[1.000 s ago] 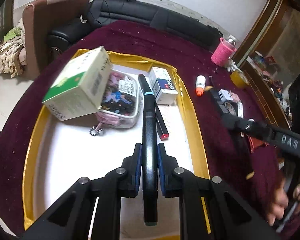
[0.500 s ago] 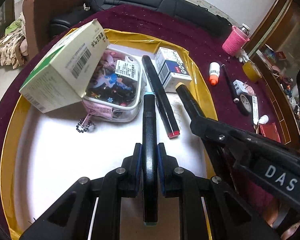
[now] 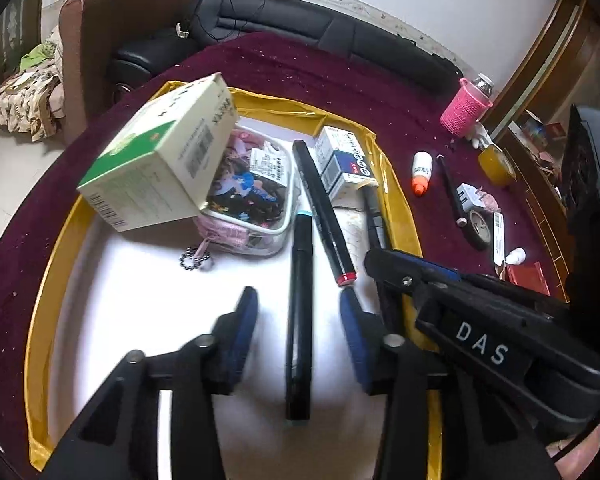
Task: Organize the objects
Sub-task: 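Lower both markers into the tray and open both tools, then withdraw both tools from the tray toward the loose table items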
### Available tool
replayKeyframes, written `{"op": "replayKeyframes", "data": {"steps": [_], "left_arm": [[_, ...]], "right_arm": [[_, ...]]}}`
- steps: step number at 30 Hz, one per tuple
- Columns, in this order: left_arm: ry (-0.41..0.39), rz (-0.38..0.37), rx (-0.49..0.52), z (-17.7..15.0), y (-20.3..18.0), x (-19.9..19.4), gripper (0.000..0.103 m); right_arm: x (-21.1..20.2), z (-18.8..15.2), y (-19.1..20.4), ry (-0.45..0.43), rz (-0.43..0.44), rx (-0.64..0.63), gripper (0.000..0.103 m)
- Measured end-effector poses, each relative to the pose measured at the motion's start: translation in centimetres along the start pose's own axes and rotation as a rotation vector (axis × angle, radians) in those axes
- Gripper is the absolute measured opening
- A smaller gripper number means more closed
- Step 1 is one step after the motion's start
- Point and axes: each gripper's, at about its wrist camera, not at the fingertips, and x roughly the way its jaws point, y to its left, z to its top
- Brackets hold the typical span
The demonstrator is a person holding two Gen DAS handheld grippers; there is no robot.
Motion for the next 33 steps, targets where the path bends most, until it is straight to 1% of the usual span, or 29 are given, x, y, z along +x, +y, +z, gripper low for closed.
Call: {"op": "replayKeyframes", "data": {"steps": [1, 2, 3, 7, 9, 11, 13, 15, 18, 21, 25, 27, 28, 30, 31, 33], "left_arm": [[-0.005, 0.001, -0.003, -0.1, 0.1, -0.2, 0.055], [-0.010, 0.003, -0.006, -0.1, 0.2, -0.3, 0.062], [-0.017, 0.009, -0.012, -0.2, 0.4, -0.6, 0.067], [-0.048, 0.028, -0.006, -0.4, 0.3, -1.8, 0.075], [-0.066, 0.041, 0.001, -0.5, 0.2, -2.4, 0.079], [-0.085, 0.051, 0.012, -0.6, -0.2, -3.1, 0.081], [-0.102, 0.058, 0.023, -0.5, -0.7, -3.6, 0.082], [-0.113, 0.060, 0.033, -0.4, -1.2, -4.0, 0.082], [-0.122, 0.059, 0.057, -0.4, -2.4, -4.4, 0.082], [-0.122, 0.061, 0.085, -0.3, -3.9, -4.4, 0.082], [-0.113, 0.067, 0.132, 0.0, -6.4, -3.9, 0.082], [-0.108, 0.063, 0.155, 0.5, -7.8, -3.5, 0.083], [-0.105, 0.057, 0.162, 0.7, -8.3, -3.4, 0.083], [-0.100, 0.040, 0.184, 1.6, -9.8, -3.0, 0.088], [-0.100, 0.035, 0.195, 1.9, -10.5, -2.8, 0.089], [-0.098, 0.033, 0.226, 2.8, -12.1, -2.2, 0.092]], "right_arm": [[-0.1, -0.1, 0.1, -0.005, -0.004, -0.006, 0.017], [-0.3, -0.1, 0.2, -0.009, -0.009, -0.010, 0.017], [-0.5, -0.1, 0.3, -0.015, -0.017, -0.016, 0.017], [-2.0, -0.3, 1.0, -0.061, -0.050, -0.065, 0.018], [-3.0, -0.5, 1.3, -0.099, -0.085, -0.096, 0.019], [-4.3, -0.8, 1.8, -0.150, -0.134, -0.131, 0.023], [-5.8, -1.0, 2.0, -0.204, -0.182, -0.158, 0.033], [-7.0, -1.2, 1.9, -0.243, -0.218, -0.170, 0.039], [-8.6, -1.6, 1.4, -0.290, -0.252, -0.177, 0.042], [-9.8, -1.8, 0.5, -0.325, -0.284, -0.179, 0.043], [-10.9, -2.1, -1.3, -0.357, -0.304, -0.166, 0.044], [-11.5, -2.2, -2.5, -0.364, -0.306, -0.153, 0.048], [-11.9, -2.3, -3.6, -0.367, -0.310, -0.139, 0.050], [-12.4, -2.2, -5.8, -0.373, -0.321, -0.108, 0.054], [-12.7, -2.1, -7.5, -0.377, -0.331, -0.078, 0.056], [-13.2, -2.1, -10.5, -0.380, -0.346, -0.020, 0.057]]}}
